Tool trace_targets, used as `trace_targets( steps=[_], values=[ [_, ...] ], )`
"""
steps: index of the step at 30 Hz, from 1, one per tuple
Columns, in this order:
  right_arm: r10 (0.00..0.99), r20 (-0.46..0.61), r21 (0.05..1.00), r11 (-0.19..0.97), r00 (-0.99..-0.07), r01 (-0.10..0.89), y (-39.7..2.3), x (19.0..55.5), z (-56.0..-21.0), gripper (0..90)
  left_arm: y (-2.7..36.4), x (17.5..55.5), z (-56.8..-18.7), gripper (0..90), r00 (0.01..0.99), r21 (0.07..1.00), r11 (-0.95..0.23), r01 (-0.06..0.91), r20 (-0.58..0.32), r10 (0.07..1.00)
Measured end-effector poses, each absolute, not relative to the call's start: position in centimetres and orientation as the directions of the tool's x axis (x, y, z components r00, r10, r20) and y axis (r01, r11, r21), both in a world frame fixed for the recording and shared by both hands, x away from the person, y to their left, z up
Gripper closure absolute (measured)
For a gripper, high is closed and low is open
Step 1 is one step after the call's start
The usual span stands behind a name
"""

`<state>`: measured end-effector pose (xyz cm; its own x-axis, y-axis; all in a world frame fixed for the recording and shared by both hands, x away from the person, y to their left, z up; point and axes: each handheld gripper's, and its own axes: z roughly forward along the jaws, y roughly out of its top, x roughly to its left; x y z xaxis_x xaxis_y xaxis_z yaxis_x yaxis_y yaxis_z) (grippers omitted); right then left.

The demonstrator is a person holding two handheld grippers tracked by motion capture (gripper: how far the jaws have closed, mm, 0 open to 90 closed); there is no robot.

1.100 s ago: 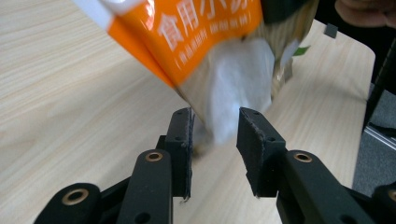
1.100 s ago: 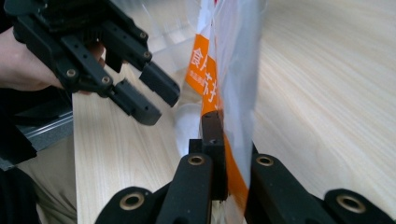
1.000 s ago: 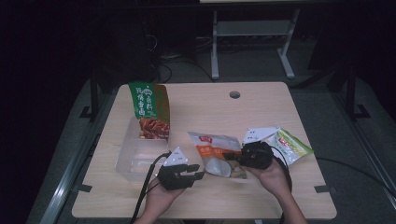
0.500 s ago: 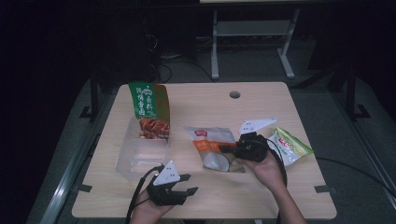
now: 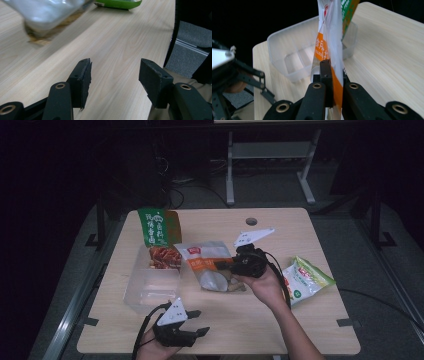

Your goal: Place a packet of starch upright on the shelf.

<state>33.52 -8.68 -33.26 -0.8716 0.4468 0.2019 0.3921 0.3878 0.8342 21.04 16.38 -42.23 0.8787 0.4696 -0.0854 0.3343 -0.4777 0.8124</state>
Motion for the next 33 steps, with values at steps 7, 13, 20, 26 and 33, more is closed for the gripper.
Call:
trace_targets(
  steps=[7, 13, 20, 26, 33],
  values=[
    [0.434, 0.2, 0.837, 0.39, -0.878, 0.384, -6.9, 34.4, -32.0, 90.0, 16.5, 21.1, -42.2, 41.6, 0.879, 0.817, -0.468, 0.337, -0.095, 0.467],
    [0.428, 0.187, 0.849, 0.383, -0.884, 0.365, -5.1, 35.3, -30.8, 90.0, 16.5, 21.1, -42.4, 41.1, 0.885, 0.812, -0.483, 0.328, -0.086, 0.457],
    [0.406, 0.18, 0.852, 0.391, -0.896, 0.348, -2.6, 36.5, -30.0, 90.0, 16.5, 21.2, -42.5, 40.3, 0.885, 0.815, -0.476, 0.331, -0.093, 0.456],
    [0.394, 0.173, 0.853, 0.399, -0.903, 0.337, -0.1, 37.4, -29.9, 90.0, 16.5, 21.4, -42.4, 40.1, 0.891, 0.817, -0.481, 0.318, -0.084, 0.446],
    [0.372, 0.194, 0.849, 0.4, -0.908, 0.345, 3.3, 38.2, -30.5, 90.0, 16.6, 21.2, -42.4, 40.1, 0.889, 0.811, -0.489, 0.321, -0.08, 0.451]
  ],
)
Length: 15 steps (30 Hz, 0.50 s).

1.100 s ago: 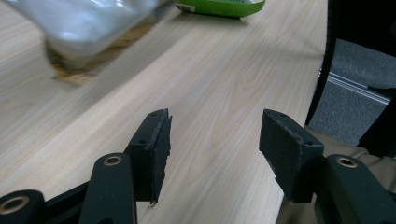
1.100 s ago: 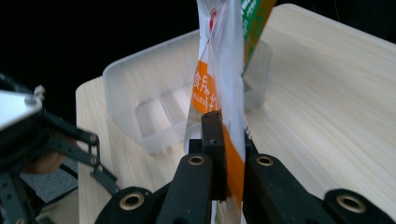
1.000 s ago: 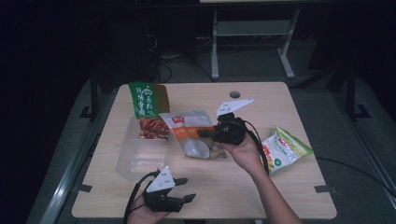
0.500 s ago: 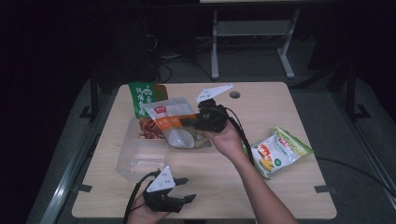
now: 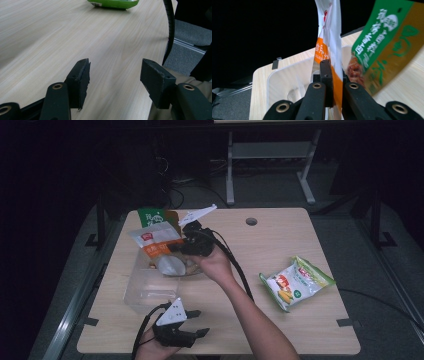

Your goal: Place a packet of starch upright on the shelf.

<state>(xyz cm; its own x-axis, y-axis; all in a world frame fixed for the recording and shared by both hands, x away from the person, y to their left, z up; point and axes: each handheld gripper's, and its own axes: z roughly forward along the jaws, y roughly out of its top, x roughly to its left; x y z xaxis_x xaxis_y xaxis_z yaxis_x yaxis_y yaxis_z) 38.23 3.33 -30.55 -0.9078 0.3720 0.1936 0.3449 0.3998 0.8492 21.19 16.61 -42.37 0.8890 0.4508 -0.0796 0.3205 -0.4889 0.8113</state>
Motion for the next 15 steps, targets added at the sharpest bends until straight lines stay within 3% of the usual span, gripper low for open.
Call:
trace_targets(
  steps=[15],
  values=[
    [0.346, 0.244, 0.833, 0.404, -0.906, 0.378, 8.9, 39.4, -33.7, 90.0, 17.3, 21.0, -42.3, 41.2, 0.886, 0.808, -0.49, 0.327, -0.081, 0.457]
  ],
)
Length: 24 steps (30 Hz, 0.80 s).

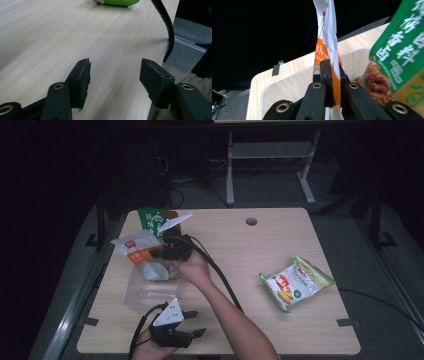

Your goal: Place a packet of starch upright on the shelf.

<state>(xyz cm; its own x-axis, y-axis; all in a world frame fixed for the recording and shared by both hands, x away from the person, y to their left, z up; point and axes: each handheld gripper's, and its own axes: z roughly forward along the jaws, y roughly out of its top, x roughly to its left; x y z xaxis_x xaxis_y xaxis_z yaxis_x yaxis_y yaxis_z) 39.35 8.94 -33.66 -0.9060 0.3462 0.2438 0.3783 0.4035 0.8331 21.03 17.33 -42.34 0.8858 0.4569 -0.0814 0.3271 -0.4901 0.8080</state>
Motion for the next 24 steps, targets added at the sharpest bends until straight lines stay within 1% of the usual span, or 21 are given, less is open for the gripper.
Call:
trace_targets(
  steps=[4, 8, 12, 15, 20, 24],
  values=[
    [0.341, 0.249, 0.822, 0.421, -0.906, 0.384, 9.9, 39.4, -34.5, 90.0, 17.3, 21.0, -42.4, 41.2, 0.888, 0.805, -0.499, 0.321, -0.073, 0.455],
    [0.342, 0.264, 0.818, 0.415, -0.902, 0.397, 10.4, 39.3, -35.6, 90.0, 17.1, 20.9, -42.5, 42.1, 0.892, 0.801, -0.509, 0.315, -0.066, 0.447],
    [0.345, 0.253, 0.82, 0.419, -0.904, 0.389, 10.8, 39.2, -36.7, 89.9, 16.9, 20.8, -42.6, 42.2, 0.895, 0.794, -0.524, 0.308, -0.055, 0.443],
    [0.346, 0.248, 0.818, 0.426, -0.905, 0.386, 10.7, 39.1, -36.7, 88.5, 16.9, 20.9, -42.7, 42.2, 0.895, 0.793, -0.526, 0.307, -0.054, 0.442],
    [0.347, 0.227, 0.798, 0.469, -0.91, 0.378, 10.0, 39.0, -36.1, 80.8, 17.0, 21.0, -42.7, 41.6, 0.892, 0.792, -0.523, 0.314, -0.058, 0.448],
    [0.356, 0.23, 0.789, 0.476, -0.906, 0.388, 8.8, 38.9, -36.0, 82.3, 16.8, 21.0, -42.8, 41.5, 0.895, 0.791, -0.527, 0.31, -0.056, 0.443]
  ],
)
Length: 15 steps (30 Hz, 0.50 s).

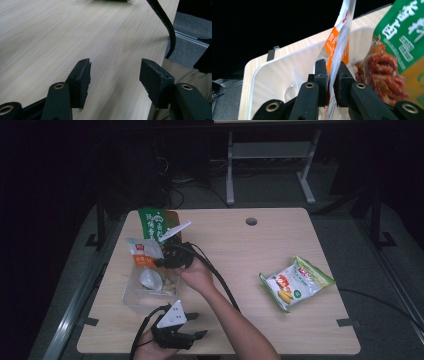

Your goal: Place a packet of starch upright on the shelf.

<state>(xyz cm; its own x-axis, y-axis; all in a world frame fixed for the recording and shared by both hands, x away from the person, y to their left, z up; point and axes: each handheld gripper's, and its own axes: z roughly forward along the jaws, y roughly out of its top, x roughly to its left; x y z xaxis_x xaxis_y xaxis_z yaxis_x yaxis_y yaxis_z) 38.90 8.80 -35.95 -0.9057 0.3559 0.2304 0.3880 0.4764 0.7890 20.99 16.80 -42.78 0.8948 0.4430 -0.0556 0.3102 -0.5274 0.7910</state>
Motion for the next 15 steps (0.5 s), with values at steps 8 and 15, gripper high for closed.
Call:
trace_targets(
  steps=[8, 15],
  values=[
    [0.372, 0.213, 0.775, 0.499, -0.903, 0.389, 7.6, 38.8, -36.8, 89.4, 16.6, 21.0, -42.9, 41.5, 0.892, 0.788, -0.525, 0.322, -0.066, 0.448],
    [0.39, 0.23, 0.765, 0.495, -0.892, 0.413, 7.2, 39.3, -37.2, 89.3, 16.6, 21.1, -43.0, 41.2, 0.887, 0.787, -0.523, 0.327, -0.065, 0.456]
  ],
)
